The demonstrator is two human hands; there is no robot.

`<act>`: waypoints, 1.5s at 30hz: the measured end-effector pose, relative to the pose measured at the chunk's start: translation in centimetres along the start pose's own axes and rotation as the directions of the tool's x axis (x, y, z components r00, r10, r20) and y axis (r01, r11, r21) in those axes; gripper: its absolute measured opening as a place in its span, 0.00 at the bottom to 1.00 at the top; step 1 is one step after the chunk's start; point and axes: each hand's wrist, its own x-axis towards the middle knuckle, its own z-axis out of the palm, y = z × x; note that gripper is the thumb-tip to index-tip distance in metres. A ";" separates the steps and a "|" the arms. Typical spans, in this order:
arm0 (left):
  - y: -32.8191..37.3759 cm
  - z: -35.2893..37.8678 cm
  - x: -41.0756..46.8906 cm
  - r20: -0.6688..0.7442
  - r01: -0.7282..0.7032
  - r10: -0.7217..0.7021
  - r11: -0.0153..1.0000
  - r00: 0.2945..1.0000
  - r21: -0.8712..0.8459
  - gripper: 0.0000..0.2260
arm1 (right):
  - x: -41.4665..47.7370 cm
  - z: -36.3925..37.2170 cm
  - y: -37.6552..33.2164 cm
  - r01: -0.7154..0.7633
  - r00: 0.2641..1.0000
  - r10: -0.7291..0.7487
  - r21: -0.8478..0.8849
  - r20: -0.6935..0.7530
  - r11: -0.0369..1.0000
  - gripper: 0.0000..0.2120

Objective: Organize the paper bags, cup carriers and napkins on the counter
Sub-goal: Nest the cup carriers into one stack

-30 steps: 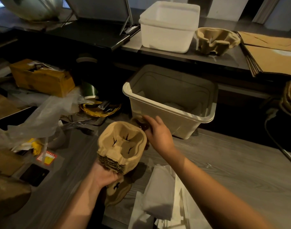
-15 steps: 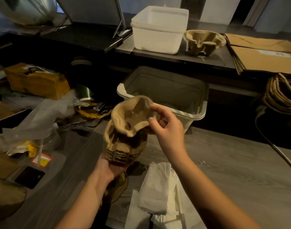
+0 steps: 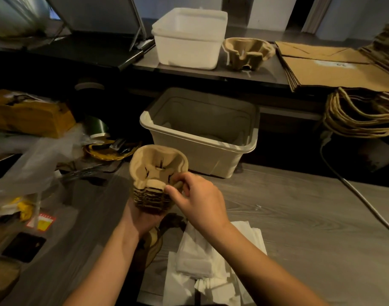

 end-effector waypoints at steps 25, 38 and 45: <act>3.6 1.2 1.3 -0.018 -0.170 0.171 0.983 0.985 0.071 0.34 | 1.7 11.6 -1.0 0.726 0.618 -0.243 -0.423 0.748 0.542 0.23; 3.8 1.2 1.0 0.025 -0.174 0.172 0.979 0.985 0.109 0.26 | 7.3 8.7 6.2 0.208 0.803 0.112 -0.450 0.585 0.868 0.39; 4.6 0.2 1.5 -0.047 -0.169 0.174 0.981 0.984 0.097 0.17 | 7.2 8.2 7.5 -0.023 0.842 0.180 -0.300 0.509 0.954 0.38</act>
